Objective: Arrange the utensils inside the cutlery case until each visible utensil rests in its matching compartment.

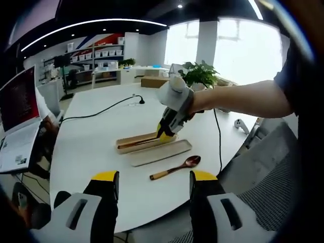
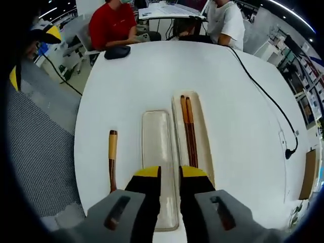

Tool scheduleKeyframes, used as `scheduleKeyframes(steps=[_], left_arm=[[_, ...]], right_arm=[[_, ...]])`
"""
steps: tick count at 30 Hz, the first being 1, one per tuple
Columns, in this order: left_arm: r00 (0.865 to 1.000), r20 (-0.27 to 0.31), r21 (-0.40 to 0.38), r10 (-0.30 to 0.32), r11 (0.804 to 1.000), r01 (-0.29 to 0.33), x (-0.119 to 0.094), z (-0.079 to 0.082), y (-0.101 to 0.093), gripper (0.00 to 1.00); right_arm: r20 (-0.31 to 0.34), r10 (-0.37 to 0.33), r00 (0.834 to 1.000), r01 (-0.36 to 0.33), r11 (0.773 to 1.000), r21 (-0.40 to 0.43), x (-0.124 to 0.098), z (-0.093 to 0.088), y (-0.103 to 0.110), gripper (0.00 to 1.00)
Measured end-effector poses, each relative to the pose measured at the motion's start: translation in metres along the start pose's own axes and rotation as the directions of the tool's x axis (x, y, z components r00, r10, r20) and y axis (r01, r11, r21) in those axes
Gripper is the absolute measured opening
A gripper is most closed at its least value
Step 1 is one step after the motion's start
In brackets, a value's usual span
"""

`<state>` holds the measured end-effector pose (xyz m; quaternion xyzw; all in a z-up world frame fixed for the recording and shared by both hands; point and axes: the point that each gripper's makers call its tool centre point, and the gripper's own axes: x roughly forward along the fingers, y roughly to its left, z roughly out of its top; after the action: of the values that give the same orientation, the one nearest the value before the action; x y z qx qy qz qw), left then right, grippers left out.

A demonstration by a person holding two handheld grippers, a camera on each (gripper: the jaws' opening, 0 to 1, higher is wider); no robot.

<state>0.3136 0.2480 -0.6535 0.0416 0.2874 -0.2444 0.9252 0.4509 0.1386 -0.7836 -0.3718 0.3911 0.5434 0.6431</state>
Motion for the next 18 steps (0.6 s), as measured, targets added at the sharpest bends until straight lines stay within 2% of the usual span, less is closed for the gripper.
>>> scheduleKeyframes(steps=[5, 9, 18], left_arm=[[1.000, 0.004, 0.004, 0.001, 1.000, -0.001, 0.000, 0.001, 0.000, 0.57], [1.000, 0.008, 0.007, 0.002, 1.000, -0.002, -0.001, 0.002, 0.000, 0.58], [1.000, 0.016, 0.009, 0.007, 1.000, -0.007, -0.001, 0.003, 0.001, 0.58]], right_arm=[[-0.015, 0.025, 1.000, -0.025, 1.000, -0.016, 0.001, -0.014, 0.024, 0.11], [-0.028, 0.043, 0.999, -0.043, 0.999, -0.004, -0.001, -0.024, 0.035, 0.12], [-0.025, 0.068, 0.997, -0.068, 0.998, 0.004, -0.002, -0.028, 0.053, 0.13]])
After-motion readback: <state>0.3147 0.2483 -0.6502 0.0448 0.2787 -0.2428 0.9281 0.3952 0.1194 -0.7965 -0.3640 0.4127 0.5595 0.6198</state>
